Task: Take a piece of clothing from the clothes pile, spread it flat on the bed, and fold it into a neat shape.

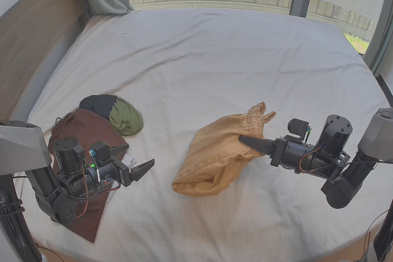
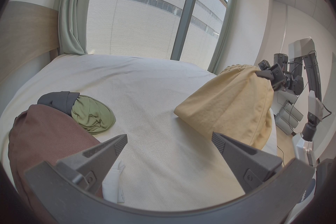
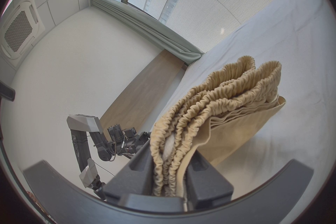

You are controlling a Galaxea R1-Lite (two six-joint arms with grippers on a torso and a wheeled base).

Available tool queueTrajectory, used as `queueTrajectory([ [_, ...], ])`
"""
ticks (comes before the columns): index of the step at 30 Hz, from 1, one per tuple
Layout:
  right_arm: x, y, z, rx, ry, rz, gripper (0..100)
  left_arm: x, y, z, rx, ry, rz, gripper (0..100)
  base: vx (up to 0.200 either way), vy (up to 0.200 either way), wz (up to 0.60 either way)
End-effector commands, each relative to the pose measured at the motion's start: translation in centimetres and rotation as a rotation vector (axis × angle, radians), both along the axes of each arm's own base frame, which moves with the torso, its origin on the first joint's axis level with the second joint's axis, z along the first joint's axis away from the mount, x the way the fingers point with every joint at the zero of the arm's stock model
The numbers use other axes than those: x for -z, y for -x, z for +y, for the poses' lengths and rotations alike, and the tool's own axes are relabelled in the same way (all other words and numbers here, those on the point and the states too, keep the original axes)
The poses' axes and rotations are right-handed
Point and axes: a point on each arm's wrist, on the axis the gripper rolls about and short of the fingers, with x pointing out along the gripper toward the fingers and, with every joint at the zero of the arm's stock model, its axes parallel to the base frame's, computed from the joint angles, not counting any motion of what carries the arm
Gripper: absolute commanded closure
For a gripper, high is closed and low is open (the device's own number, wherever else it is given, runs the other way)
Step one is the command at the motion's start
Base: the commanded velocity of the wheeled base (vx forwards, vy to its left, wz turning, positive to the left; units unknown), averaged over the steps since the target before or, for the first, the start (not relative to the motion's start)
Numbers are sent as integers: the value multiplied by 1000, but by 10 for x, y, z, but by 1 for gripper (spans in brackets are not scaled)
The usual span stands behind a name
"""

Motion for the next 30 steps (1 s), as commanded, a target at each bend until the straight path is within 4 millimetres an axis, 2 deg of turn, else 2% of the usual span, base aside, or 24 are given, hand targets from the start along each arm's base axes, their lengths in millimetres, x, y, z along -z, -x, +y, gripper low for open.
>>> queueTrajectory([
  [1,-12,-5,3,-15,-33,-36,100,0,-1,0,-2,3,1,0,0,0,0],
  [11,-42,-33,2,-34,-147,-75,100,-1,-2,2,-8,6,-4,0,0,0,0],
  [22,-38,-64,6,-23,-182,-73,100,-2,-3,2,-6,12,-10,0,0,0,0],
  [30,-44,-98,12,-10,-171,-41,100,-1,-2,2,-5,11,-6,0,0,0,0],
])
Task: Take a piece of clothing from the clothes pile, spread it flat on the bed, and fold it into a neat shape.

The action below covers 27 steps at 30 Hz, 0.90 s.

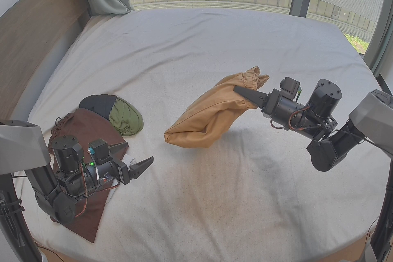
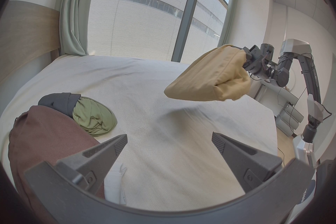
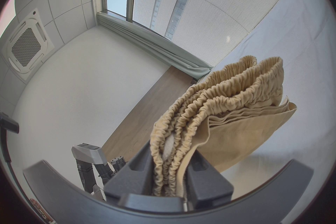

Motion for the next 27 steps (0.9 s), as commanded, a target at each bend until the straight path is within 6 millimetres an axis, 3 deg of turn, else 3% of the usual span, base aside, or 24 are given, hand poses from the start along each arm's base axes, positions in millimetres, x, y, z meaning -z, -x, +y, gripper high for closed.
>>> queueTrajectory([
  [1,1,-19,3,7,2,11,100,1,1,0,1,-1,5,0,0,0,0],
  [12,-3,-65,8,28,-18,32,100,1,1,0,7,2,6,0,0,0,0],
  [17,0,-79,12,27,-34,54,100,2,1,0,16,5,9,0,0,0,0],
  [23,17,-93,15,31,-39,70,100,1,2,0,16,4,5,0,0,0,0],
  [27,13,-100,16,33,-46,53,100,1,1,0,16,5,6,0,0,0,0],
])
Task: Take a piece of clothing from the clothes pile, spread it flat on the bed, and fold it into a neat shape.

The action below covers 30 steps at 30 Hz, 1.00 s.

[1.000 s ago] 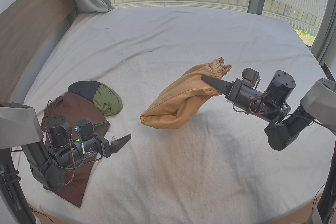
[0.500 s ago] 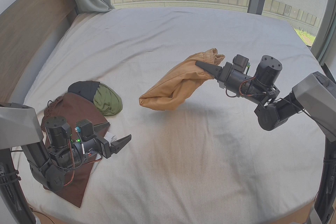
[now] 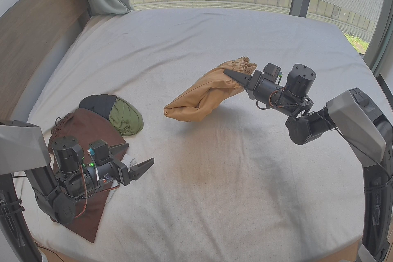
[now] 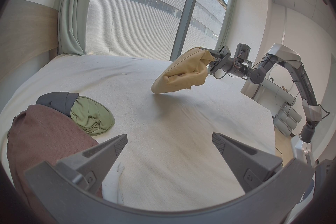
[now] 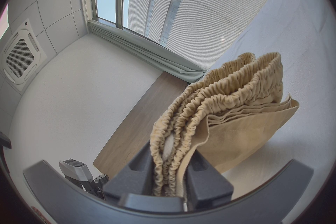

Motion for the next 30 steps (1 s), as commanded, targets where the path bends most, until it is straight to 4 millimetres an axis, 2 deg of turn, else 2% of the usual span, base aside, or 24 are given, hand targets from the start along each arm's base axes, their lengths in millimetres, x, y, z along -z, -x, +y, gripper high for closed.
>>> queueTrajectory([
  [1,8,-13,1,6,2,7,100,1,0,0,0,0,1,0,0,0,0],
  [7,-17,-23,-1,18,-11,-26,100,1,0,0,1,0,1,0,0,0,0],
  [9,-20,-26,-2,23,-13,-31,100,1,0,0,1,0,1,0,0,0,0],
  [14,5,-35,1,24,-3,3,100,0,-1,0,3,1,-2,0,0,0,0],
  [15,5,-35,1,24,-3,3,100,0,-1,0,3,1,-2,0,0,0,0],
  [17,27,-39,2,33,8,37,100,0,-1,0,4,2,-2,0,0,0,0],
  [18,28,-40,3,35,8,40,100,0,-1,0,7,3,-2,0,0,0,0],
  [19,43,-43,2,40,20,64,100,0,-1,0,13,5,0,0,0,0,0],
  [21,56,-44,1,45,30,92,100,0,-1,0,13,4,-3,0,0,0,0],
  [24,68,-40,-10,64,54,142,100,0,-1,0,11,6,-3,0,0,0,0],
  [27,67,-35,-19,81,73,142,100,-1,-1,2,7,6,-5,0,0,0,0],
  [30,75,-25,-28,94,93,151,100,0,-2,1,7,6,-5,0,0,0,0],
])
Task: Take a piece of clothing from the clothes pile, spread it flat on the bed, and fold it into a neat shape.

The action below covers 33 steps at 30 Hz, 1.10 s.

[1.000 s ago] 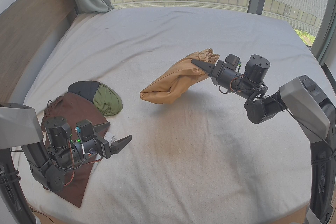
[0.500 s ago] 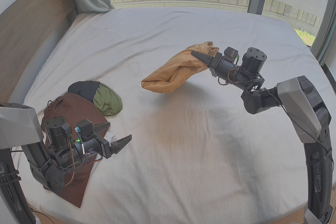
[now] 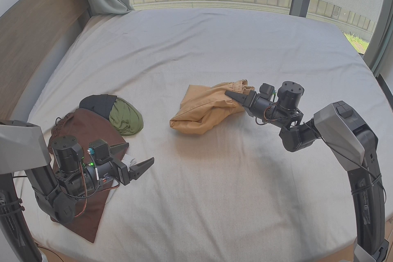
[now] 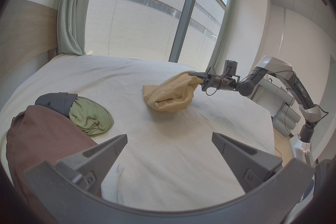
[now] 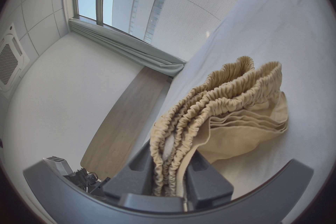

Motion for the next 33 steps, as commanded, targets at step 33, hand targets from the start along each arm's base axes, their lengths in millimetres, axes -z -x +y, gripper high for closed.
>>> queueTrajectory([
  [33,73,41,-20,27,69,94,100,-5,-4,0,-5,8,-34,0,0,0,0],
])
